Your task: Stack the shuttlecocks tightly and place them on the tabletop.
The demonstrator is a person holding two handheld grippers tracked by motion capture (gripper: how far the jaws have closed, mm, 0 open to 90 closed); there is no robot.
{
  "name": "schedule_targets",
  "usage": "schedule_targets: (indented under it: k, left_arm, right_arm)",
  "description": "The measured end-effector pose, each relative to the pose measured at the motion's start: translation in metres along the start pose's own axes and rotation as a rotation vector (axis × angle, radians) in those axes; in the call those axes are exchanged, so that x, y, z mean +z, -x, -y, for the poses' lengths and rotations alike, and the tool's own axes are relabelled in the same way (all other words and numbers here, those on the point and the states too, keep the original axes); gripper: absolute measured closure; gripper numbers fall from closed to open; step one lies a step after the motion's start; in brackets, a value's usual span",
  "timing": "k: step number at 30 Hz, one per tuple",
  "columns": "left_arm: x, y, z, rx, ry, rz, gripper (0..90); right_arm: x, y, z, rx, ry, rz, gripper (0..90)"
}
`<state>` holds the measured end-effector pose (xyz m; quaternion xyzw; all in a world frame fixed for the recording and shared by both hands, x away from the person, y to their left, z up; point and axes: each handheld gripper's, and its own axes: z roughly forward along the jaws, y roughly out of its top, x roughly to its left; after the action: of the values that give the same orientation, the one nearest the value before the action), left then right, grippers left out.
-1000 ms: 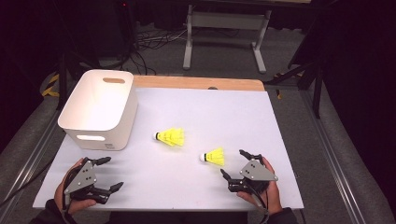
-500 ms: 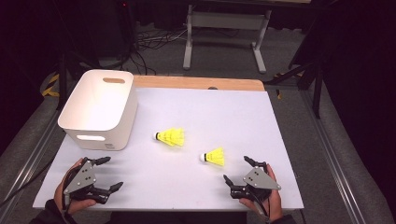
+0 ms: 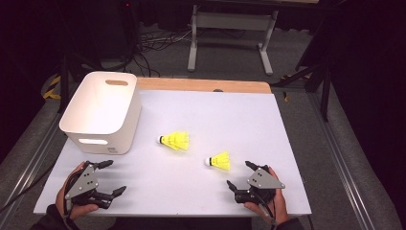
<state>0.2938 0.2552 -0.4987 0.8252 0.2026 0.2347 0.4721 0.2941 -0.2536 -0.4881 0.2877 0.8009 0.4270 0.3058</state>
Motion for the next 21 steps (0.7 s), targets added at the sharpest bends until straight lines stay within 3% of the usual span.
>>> schedule_targets:
  k: [6,14,21]
  left_arm:
    - [-0.002,0.0,-0.001,0.002,0.023,-0.007,7.0]
    - [-0.012,0.0,-0.004,-0.015,0.105,-0.012,6.2]
    - [-0.01,-0.001,-0.004,-0.022,0.11,-0.015,6.1]
  right_arm:
    - [0.002,0.0,-0.004,-0.002,0.001,-0.014,12.9]
    - [0.004,-0.003,-0.012,-0.009,0.002,-0.055,19.7]
    - [0.014,0.0,-0.018,-0.01,-0.039,-0.09,30.4]
